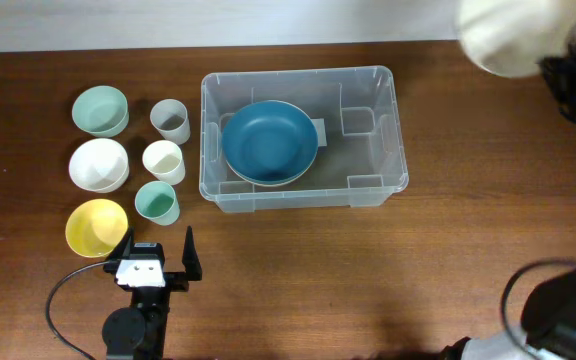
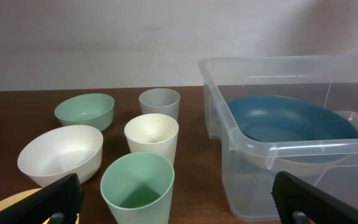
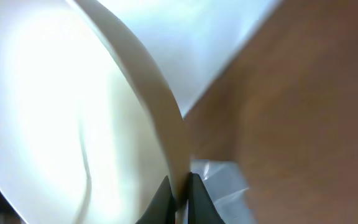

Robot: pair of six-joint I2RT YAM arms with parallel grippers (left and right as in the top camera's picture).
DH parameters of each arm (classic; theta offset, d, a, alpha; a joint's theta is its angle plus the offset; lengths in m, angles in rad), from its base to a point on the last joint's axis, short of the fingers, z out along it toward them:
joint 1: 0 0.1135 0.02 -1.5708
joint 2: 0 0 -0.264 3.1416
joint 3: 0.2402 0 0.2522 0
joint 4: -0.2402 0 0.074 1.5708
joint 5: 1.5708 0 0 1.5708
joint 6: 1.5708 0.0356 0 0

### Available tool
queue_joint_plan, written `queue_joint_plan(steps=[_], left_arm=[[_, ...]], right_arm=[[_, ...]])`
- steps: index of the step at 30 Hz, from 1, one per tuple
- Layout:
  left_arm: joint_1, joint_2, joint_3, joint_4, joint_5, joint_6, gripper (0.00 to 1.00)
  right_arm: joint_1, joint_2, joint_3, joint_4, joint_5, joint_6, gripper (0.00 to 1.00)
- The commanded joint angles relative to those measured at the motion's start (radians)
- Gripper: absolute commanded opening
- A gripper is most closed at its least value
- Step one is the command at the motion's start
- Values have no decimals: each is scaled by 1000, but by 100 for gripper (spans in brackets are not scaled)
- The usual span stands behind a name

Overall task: Pack container
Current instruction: 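Lift the beige bowl with the right gripper over the bin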

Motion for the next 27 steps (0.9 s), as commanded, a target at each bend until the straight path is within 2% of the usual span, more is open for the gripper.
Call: queue_joint_plan(steps=[1,9,14,20,27], left_arm=[[5,-4,-9,5,-11,-10,100],[5,-4,-9,5,-11,-10,100],[5,-4,-9,5,-11,-10,100],[5,-4,-9,5,-11,-10,100],[5,-4,-9,5,-11,-10,100]], right_arm=[[122,-34,15,-5,-50,-57,4],[415,5,14,-52,16,-109,4],[574,51,14,-58,135,-108,4],[677,112,14,-68,172,-108,4],[715,193,14,-68,221,-108,4]])
